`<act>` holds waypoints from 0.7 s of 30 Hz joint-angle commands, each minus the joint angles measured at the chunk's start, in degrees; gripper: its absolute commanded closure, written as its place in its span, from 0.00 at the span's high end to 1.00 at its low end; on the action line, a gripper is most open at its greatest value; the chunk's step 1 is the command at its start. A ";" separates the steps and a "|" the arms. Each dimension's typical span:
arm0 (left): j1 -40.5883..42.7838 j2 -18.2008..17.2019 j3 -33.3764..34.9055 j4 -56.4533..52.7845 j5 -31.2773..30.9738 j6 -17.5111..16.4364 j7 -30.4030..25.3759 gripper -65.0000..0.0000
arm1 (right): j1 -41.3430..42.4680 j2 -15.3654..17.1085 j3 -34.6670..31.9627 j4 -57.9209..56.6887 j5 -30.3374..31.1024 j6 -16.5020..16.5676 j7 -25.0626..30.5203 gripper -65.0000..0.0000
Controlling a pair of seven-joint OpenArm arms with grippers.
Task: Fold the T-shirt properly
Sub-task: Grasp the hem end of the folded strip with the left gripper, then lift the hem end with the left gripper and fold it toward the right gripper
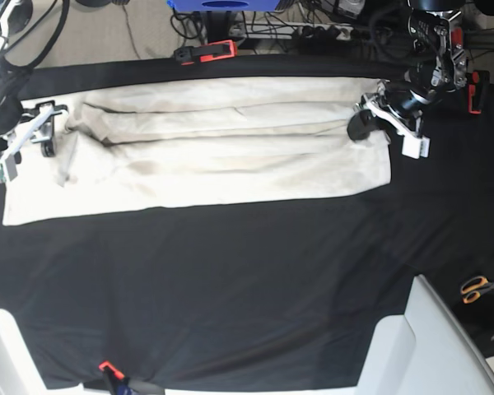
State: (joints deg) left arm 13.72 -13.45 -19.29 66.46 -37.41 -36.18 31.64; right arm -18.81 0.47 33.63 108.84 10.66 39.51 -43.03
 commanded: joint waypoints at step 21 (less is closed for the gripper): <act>3.74 12.44 6.32 25.81 29.80 4.14 0.32 0.00 | 0.39 0.45 0.18 -3.21 0.73 -0.08 1.31 0.55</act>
State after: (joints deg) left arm 17.63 -0.75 -12.71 91.24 -7.05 -32.12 32.84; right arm -18.74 0.45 33.63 104.73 10.68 39.53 -42.85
